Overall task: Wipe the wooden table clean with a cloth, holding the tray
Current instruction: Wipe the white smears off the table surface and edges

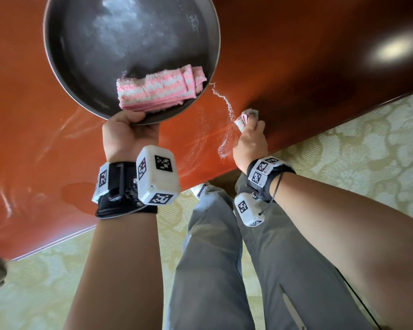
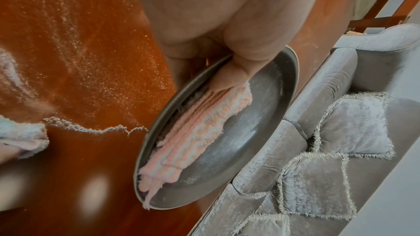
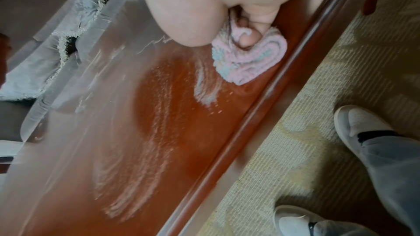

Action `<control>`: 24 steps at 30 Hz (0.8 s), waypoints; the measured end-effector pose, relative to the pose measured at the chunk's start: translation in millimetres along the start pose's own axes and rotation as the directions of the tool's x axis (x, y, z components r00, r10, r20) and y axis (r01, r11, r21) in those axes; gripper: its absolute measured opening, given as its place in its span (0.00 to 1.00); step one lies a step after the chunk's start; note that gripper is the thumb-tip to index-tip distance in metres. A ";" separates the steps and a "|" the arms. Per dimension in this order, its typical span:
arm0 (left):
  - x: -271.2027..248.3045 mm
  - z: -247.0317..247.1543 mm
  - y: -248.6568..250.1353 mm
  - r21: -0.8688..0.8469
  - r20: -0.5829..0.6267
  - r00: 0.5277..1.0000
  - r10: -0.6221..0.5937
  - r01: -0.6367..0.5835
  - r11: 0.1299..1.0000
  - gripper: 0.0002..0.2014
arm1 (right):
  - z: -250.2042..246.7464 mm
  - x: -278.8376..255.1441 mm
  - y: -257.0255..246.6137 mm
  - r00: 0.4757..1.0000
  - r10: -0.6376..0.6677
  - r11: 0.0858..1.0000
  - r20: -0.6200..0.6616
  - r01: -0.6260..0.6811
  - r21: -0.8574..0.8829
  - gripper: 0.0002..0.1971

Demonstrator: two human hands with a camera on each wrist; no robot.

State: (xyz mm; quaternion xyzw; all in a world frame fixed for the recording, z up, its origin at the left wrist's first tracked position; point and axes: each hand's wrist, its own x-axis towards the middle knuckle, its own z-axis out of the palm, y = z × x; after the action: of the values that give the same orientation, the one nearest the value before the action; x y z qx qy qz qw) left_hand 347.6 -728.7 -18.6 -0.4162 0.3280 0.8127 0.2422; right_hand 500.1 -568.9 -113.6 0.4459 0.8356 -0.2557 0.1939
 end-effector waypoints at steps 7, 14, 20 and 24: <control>0.7 -17.7 24.4 -0.005 -0.036 0.999 0.019 -0.019 1.000 0.25 | 35.7 -16.8 -55.2 0.997 -0.079 0.993 -0.011 0.079 0.087 0.37; -7.6 -28.9 41.3 0.018 -0.061 0.996 0.060 -0.059 0.998 0.23 | 45.7 -28.6 -88.6 0.964 -0.259 0.951 0.062 0.243 0.190 0.28; -11.4 -17.3 38.4 -0.006 -0.062 0.996 0.063 -0.063 0.998 0.22 | -2.5 -7.4 -63.5 0.977 -0.211 0.930 -0.040 0.213 0.299 0.16; -10.7 -2.7 29.0 -0.018 -0.039 0.998 0.042 -0.042 0.999 0.24 | -45.9 32.1 -34.9 0.982 -0.083 0.929 -0.169 0.138 0.344 0.17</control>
State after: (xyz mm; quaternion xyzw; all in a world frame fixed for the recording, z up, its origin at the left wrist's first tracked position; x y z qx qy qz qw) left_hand 335.3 -751.4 -1.2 -0.4270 0.3334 0.8126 0.2148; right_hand 449.3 -537.1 -86.1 0.4437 0.8119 -0.3781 0.0316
